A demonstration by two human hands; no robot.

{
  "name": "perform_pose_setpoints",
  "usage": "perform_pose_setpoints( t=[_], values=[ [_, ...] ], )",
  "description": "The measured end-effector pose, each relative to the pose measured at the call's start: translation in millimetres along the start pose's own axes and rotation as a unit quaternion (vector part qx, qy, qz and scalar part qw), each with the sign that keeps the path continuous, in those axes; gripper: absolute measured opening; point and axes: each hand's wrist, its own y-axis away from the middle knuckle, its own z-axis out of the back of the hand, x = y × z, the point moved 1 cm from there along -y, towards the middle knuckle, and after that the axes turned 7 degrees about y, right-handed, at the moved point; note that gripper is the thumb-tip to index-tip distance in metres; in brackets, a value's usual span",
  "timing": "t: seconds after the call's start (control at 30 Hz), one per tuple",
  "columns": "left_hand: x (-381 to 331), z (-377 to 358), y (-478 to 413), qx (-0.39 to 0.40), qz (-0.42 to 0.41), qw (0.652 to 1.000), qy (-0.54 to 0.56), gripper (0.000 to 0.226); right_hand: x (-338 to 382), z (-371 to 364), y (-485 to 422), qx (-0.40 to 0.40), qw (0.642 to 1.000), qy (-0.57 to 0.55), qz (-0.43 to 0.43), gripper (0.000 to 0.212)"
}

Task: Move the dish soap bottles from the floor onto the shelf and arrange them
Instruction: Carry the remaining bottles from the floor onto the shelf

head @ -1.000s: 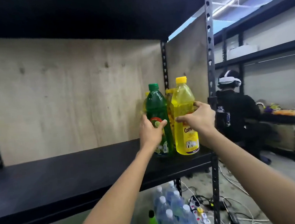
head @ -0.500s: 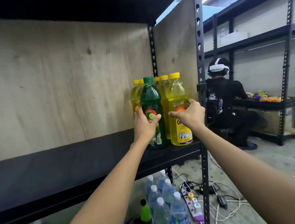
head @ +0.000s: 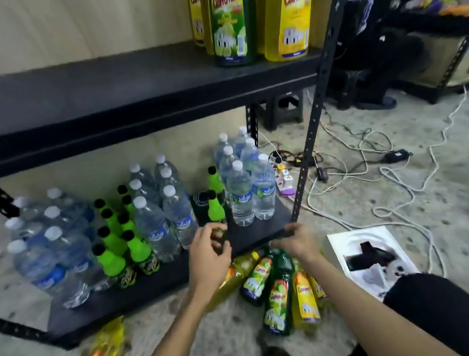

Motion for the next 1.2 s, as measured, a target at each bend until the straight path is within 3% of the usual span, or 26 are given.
perform_pose_setpoints(
  t=[0.13, 0.23, 0.37, 0.47, 0.6, 0.77, 0.83, 0.9, 1.03, 1.2],
  values=[
    [113.7, -29.9, 16.2, 0.141, 0.194, 0.965, -0.101, 0.039, -93.5, -59.8, -51.1, 0.036, 0.989, 0.033, -0.137, 0.102],
    [168.9, -57.1, 20.6, 0.225, 0.235, 0.928, -0.181, 0.045, -106.4, -85.3, -50.0, 0.031, 0.980, 0.027, -0.194, 0.102],
    [219.9, -97.2, 18.7, 0.268, 0.233, 0.904, -0.238, 0.050, -134.3, -122.0, -79.4, -0.015, 0.965, 0.073, -0.252, 0.121],
    [249.5, -122.1, 22.1, 0.283, 0.222, 0.880, -0.311, 0.060, -144.6, -135.8, -98.8, -0.045, 0.957, 0.103, -0.266, 0.116],
    [274.3, -142.1, 20.1, 0.248, 0.161, 0.867, -0.400, 0.072, -148.1, -142.4, -115.8, -0.071, 0.944, 0.151, -0.283, 0.103],
    [290.8, -155.0, 18.7, 0.240, 0.115, 0.870, -0.415, 0.057, -151.9, -146.4, -120.9, -0.103, 0.935, 0.158, -0.299, 0.089],
    [288.5, -157.2, 17.4, 0.246, 0.108, 0.860, -0.433, 0.048, -156.1, -145.3, -122.6, -0.112, 0.938, 0.147, -0.293, 0.084],
    [284.3, -155.1, 15.3, 0.279, 0.121, 0.846, -0.438, 0.052, -155.5, -143.7, -118.7, -0.114, 0.945, 0.126, -0.278, 0.081],
    [277.4, -135.4, 24.0, 0.306, 0.176, 0.852, -0.385, 0.058, -151.3, -139.0, -99.9, -0.130, 0.960, 0.098, -0.226, 0.081],
    [239.7, -86.5, 56.8, 0.274, 0.223, 0.908, -0.224, 0.072, -130.9, -121.7, -67.2, -0.158, 0.976, 0.044, -0.142, 0.082]
  ],
)
